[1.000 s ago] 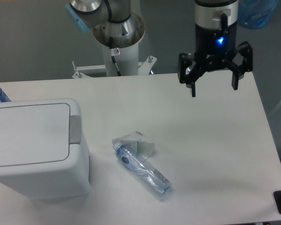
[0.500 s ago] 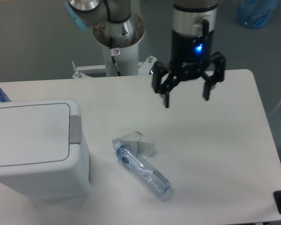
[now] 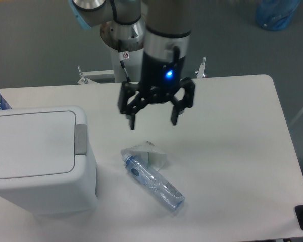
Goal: Open the trash can
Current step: 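Move the open gripper over to the white trash can lid edge, then lower the gripper fingers against the lid's raised tab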
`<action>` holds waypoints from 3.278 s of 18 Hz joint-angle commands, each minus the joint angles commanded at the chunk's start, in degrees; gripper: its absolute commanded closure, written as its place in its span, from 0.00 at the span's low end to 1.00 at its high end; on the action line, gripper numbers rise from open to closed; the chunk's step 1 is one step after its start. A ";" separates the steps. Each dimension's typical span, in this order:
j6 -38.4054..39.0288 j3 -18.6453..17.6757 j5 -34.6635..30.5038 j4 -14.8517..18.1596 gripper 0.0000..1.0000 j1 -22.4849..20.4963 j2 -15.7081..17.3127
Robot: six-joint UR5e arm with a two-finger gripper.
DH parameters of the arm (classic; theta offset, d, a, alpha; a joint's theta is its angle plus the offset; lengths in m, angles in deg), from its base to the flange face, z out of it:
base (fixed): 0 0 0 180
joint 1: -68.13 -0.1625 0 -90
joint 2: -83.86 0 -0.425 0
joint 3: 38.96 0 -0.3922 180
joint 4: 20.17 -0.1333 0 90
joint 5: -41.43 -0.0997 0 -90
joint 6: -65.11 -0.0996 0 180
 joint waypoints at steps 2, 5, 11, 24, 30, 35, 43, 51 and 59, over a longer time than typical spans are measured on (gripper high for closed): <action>0.00 -0.88 0.00 -0.27 0.00 0.88 0.00; 0.09 -2.20 0.00 -0.89 0.00 2.46 0.09; 0.09 -3.17 0.00 -0.89 0.00 3.52 0.00; 0.09 -3.96 0.00 -0.89 0.00 4.14 -0.18; 0.09 -4.04 0.00 -0.89 0.00 4.23 -0.53; 0.09 -3.96 0.00 -0.97 0.00 4.84 -1.06; 0.09 -4.04 0.00 -0.97 0.00 4.84 -1.14; 0.09 -4.04 0.00 -0.97 0.00 4.84 -1.23; 0.09 -4.40 0.00 -0.97 0.00 4.93 -1.23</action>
